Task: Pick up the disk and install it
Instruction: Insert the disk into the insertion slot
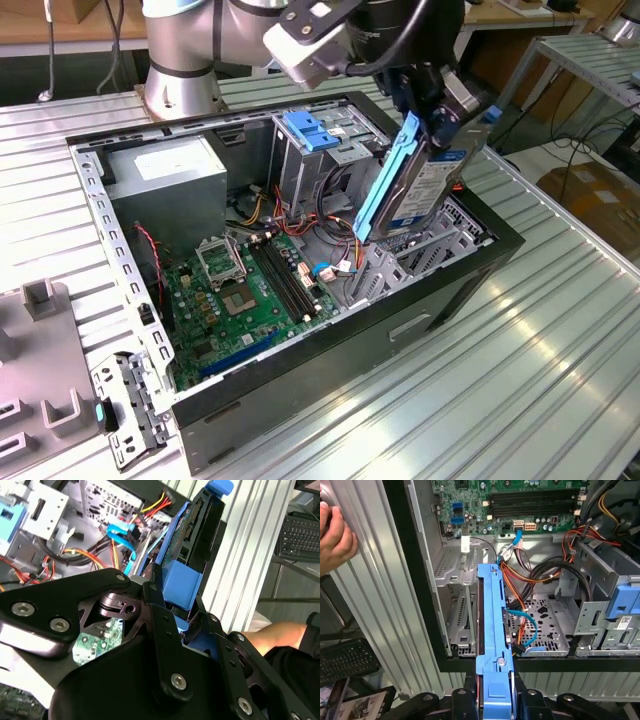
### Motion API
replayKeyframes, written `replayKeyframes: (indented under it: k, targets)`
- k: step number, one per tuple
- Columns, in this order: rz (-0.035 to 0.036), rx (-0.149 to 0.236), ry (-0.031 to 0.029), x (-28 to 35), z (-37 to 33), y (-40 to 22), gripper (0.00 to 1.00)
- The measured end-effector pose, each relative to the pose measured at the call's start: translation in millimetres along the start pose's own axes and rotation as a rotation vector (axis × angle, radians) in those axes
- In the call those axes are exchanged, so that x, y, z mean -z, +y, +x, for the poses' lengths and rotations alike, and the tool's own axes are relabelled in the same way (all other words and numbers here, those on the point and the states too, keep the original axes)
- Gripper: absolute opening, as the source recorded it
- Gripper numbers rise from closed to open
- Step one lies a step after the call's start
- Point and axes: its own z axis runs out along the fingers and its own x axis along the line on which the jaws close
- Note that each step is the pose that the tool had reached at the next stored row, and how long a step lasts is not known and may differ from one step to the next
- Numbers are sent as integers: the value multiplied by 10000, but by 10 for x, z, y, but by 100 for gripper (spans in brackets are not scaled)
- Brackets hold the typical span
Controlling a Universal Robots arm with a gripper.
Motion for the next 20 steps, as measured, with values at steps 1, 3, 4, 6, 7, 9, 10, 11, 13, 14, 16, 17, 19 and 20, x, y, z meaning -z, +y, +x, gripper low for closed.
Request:
replayKeyframes:
  k: [1,3,4,6,7,9,10,11,13,14,16,17,19,20]
  targets:
    - [11,-1,0,-24,-2,-29,37]
    - [37,-4,-1,-65,-1,-76,37]
    - [104,-11,-2,-69,1,-78,37]
    - [370,-31,-8,-72,9,-77,37]
    - [469,-39,-11,-73,10,-77,37]
    - [646,-53,-17,-81,16,-72,37]
    - [704,-58,-16,-86,29,-67,37]
    - [762,-63,-17,-90,42,-59,37]
    - [821,-69,-20,-85,65,-8,37]
    - [842,-70,-19,-82,79,30,37]
    - [892,-26,-58,-104,87,47,37]
    - [917,13,-92,-110,87,51,37]
    - [1000,62,-139,-117,88,56,37]
    - [1062,76,-157,-122,90,59,37]
